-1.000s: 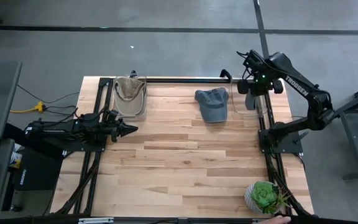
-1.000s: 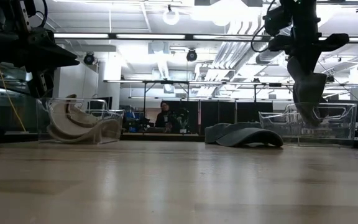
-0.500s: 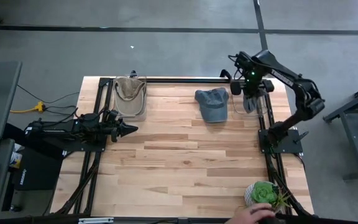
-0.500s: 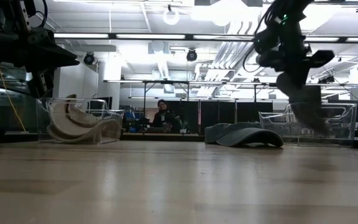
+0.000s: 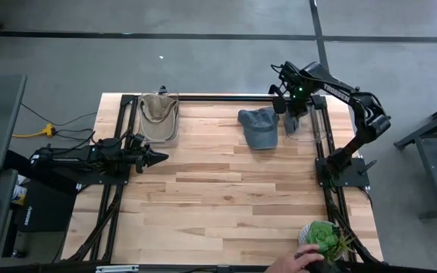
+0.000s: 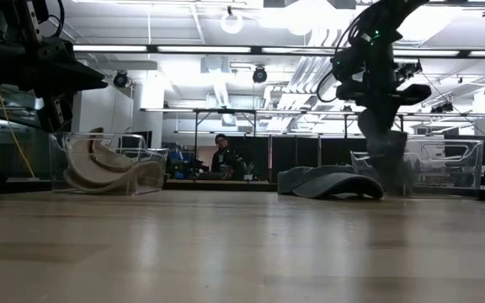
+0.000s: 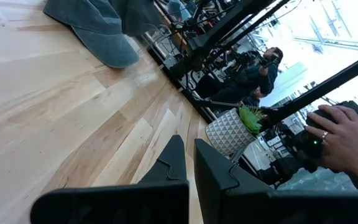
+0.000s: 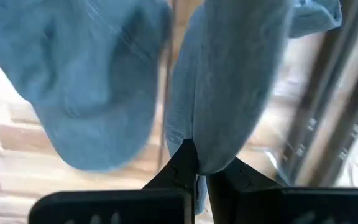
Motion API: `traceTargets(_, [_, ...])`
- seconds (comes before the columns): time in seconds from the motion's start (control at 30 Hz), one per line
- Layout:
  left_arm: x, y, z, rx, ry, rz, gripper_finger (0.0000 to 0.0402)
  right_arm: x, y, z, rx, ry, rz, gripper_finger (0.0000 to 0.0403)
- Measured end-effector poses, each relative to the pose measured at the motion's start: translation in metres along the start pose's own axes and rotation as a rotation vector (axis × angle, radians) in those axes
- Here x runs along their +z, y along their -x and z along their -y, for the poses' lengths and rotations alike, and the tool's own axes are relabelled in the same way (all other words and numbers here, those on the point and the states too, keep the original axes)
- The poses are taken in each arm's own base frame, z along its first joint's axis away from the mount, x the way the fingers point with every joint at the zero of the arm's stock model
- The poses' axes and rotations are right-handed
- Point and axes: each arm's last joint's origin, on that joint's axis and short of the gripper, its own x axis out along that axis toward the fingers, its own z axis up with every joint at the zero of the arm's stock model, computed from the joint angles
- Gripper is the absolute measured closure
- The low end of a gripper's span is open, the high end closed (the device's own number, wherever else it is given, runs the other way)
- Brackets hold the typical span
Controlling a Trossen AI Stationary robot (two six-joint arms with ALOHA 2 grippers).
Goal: Pick & Place hat
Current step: Put the bottom blue cap into the right transparent bin
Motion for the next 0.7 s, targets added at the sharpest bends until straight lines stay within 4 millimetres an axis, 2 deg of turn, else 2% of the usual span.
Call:
traceTargets(0.2, [0.0,0.0,0.0,0.0,0.0,0.0,0.0401,-0.016,0.013,0.001,-0.005,0.006,0.025,0.0393])
traceTargets(0.5, [0.0,0.0,0.0,0.001,0.0,0.0,0.0401,-0.044,0.041,0.017,0.031,-0.052,0.097,0.0393])
traceTargets(0.7, [0.0,0.0,0.0,0.0,0.0,0.0,0.0401,-0.058,0.049,0.029,0.022,-0.094,0.043,0.0393])
